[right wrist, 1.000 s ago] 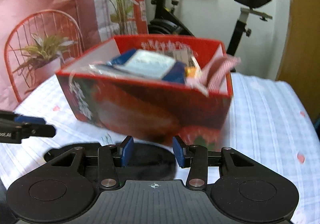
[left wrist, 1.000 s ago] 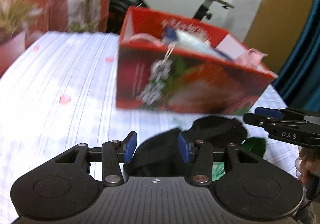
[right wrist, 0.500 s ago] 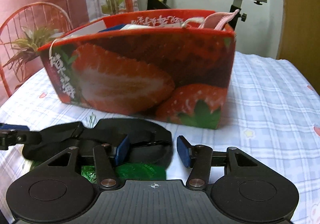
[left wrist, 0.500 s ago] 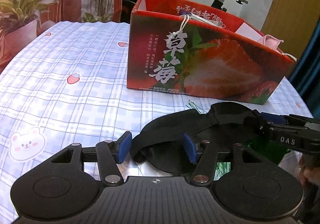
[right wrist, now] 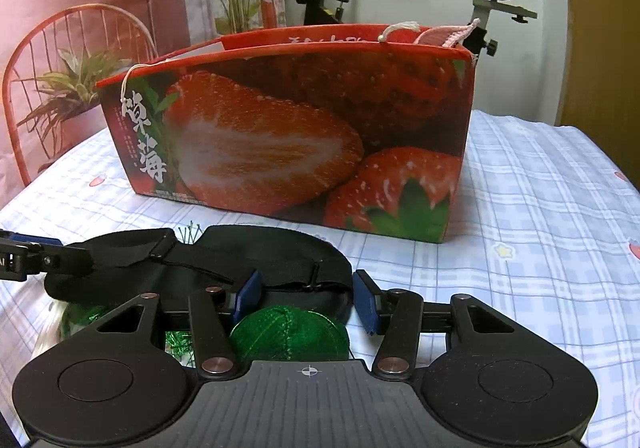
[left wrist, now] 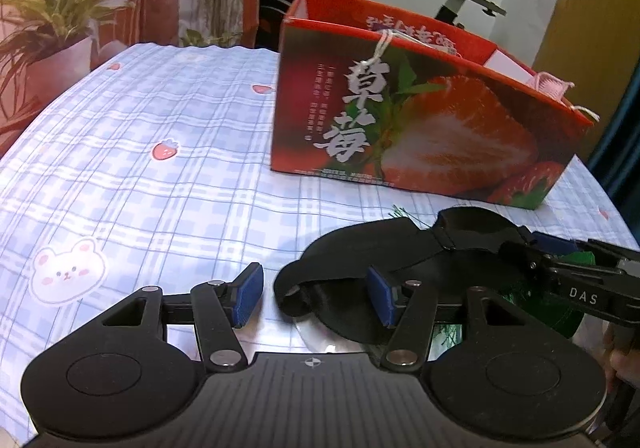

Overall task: Organize soft objects
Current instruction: 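Move both tools down to the black eye mask on the bed, then close the left gripper on the black eye mask while the right gripper grasps it too, then lift the black eye mask with both grippers and carry it over the box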

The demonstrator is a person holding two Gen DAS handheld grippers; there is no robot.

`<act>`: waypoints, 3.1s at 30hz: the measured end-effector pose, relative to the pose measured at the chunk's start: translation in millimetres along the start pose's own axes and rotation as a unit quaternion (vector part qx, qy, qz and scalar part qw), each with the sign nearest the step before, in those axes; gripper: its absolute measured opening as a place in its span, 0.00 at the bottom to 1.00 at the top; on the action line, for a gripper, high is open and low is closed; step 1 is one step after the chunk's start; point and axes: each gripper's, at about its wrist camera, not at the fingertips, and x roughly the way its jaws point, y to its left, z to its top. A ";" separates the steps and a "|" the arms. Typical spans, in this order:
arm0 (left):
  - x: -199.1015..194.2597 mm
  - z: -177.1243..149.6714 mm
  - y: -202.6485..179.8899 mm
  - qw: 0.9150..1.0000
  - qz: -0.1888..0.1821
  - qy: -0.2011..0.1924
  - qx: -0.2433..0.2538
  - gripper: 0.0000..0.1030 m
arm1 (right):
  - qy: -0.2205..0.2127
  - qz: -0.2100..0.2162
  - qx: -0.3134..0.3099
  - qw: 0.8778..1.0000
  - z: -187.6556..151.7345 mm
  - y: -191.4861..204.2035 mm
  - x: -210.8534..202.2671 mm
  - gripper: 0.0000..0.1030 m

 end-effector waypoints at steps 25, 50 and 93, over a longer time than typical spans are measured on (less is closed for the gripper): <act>3.9 -8.2 2.2 1.000 -0.014 -0.002 -0.020 0.62 | -0.002 0.004 0.000 1.000 -2.7 -0.4 -1.1 0.44; 2.4 -9.3 -4.8 0.999 -0.040 -0.026 0.008 0.24 | 0.005 0.056 0.083 0.995 3.4 -24.7 0.0 0.44; 6.2 -14.1 7.5 0.998 -0.055 -0.037 -0.007 0.24 | -0.020 0.098 0.156 0.983 14.8 -7.7 -40.0 0.25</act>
